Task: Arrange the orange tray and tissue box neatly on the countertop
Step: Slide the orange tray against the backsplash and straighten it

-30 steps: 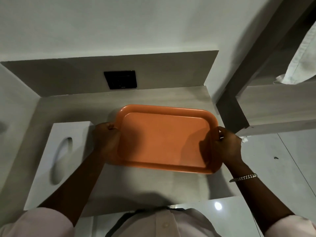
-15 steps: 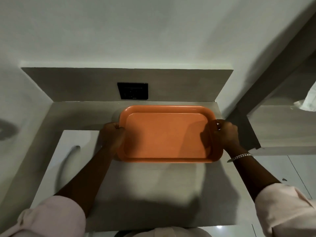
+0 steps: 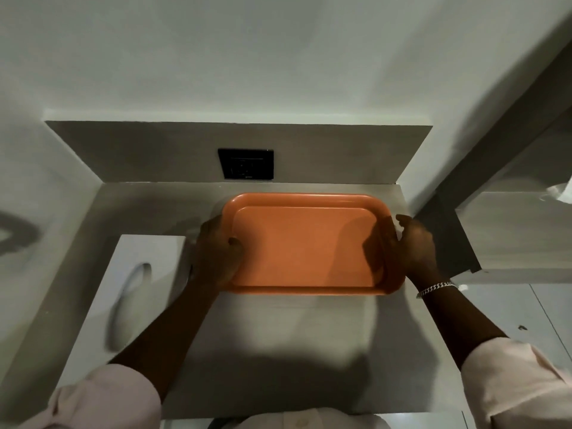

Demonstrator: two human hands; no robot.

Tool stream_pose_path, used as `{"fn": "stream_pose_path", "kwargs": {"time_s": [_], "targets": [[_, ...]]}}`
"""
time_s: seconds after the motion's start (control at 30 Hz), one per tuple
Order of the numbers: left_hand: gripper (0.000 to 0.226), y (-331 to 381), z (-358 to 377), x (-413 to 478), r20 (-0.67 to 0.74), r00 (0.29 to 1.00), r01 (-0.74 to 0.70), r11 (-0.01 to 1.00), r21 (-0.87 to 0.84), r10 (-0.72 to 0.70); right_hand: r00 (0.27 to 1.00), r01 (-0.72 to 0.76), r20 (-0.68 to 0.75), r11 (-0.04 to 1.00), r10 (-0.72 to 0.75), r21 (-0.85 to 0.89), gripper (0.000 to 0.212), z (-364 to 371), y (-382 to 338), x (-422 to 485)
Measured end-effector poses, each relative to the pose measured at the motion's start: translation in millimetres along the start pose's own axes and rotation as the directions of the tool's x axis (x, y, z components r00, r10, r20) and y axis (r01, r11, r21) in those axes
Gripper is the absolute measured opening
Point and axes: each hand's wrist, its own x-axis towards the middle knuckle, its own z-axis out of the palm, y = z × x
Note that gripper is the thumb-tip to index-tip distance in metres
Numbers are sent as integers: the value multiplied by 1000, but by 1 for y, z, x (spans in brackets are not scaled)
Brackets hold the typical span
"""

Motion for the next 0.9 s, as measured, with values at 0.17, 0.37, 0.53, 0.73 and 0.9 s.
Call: {"fn": "stream_pose_path", "kwargs": {"time_s": [0.17, 0.37, 0.53, 0.73, 0.9], "targets": [[70, -12, 42, -55, 2, 902, -414, 865, 285, 431, 943, 328, -25, 937, -333, -117, 64, 18, -19, -64], [79, -34, 85, -102, 150, 832, -549, 749, 371, 535, 867, 498, 144, 840, -477, -213, 74, 71, -11, -133], [81, -49, 93, -103, 220, 832, -552, 714, 431, 510, 852, 523, 219, 777, -475, -349, 72, 91, 2, -143], [81, -44, 97, -92, 214, 844, -532, 719, 447, 491, 852, 523, 208, 756, -481, -395, 77, 98, 1, -128], [80, -37, 99, -76, 181, 852, -515, 729, 450, 491, 858, 514, 210, 763, -470, -392, 77, 99, -6, -111]]}}
